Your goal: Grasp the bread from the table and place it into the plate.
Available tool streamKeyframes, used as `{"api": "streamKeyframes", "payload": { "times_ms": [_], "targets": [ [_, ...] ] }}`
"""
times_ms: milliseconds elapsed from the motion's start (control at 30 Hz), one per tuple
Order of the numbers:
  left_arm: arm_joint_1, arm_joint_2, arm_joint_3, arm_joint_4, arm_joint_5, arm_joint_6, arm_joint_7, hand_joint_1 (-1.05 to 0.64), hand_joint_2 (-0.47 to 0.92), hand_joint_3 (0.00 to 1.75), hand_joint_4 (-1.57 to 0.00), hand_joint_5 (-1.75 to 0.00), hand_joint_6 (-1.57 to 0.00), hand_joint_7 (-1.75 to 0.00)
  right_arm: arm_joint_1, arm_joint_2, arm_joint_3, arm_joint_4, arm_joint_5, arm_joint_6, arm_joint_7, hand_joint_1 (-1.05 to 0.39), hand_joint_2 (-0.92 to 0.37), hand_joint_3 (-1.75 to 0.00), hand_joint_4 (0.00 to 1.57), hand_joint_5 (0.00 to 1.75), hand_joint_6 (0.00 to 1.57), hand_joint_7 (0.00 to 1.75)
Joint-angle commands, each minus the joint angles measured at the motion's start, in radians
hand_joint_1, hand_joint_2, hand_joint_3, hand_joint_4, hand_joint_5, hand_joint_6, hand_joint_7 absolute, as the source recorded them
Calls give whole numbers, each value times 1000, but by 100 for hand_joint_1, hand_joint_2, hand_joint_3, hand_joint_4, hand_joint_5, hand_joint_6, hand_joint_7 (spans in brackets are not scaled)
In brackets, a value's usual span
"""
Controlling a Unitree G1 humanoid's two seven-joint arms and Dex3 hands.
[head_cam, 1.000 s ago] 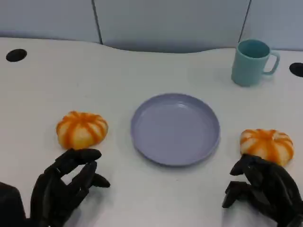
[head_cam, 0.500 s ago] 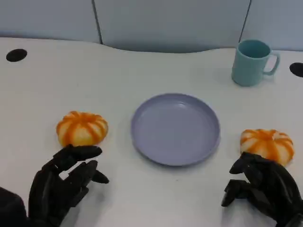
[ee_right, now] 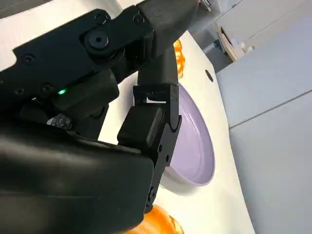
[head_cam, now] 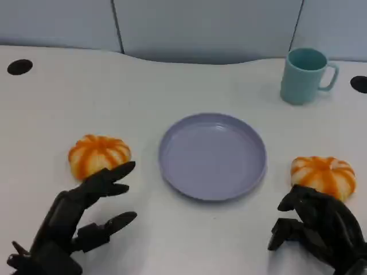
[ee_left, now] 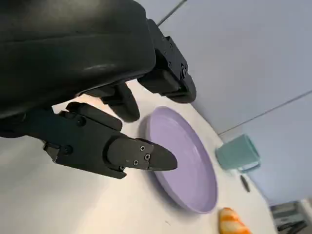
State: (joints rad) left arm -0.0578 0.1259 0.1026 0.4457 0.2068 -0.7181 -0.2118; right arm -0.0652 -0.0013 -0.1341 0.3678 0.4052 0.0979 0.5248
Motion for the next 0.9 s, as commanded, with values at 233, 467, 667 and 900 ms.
{"api": "streamKeyframes", "payload": {
  "times_ms": [233,467,667,900],
  "targets": [
    [-105,206,-87,-123,416,119,270,-63,92,3,-12,-28,-28,0,6,-2,-2,-16,-4,-4,-10,-89,-79,0,144,84,122,90],
    [-159,290,-175,-184,628,260,378,-74,92,5,-11,-21,-26,0,2,-3,-4,-17,-5,9,-24,-90,-78,0,145,84,123,89],
    [-222,342,-265,-149,725,374,371,-75,92,13,-13,-17,-25,0,-7,-5,-4,-9,2,8,-15,-91,-79,-1,145,84,122,89],
    [-374,354,-352,36,706,445,290,-69,92,7,-16,-11,-24,0,-4,-10,-3,-16,-3,8,-17,-89,-79,-1,144,84,122,91]
  ]
}}
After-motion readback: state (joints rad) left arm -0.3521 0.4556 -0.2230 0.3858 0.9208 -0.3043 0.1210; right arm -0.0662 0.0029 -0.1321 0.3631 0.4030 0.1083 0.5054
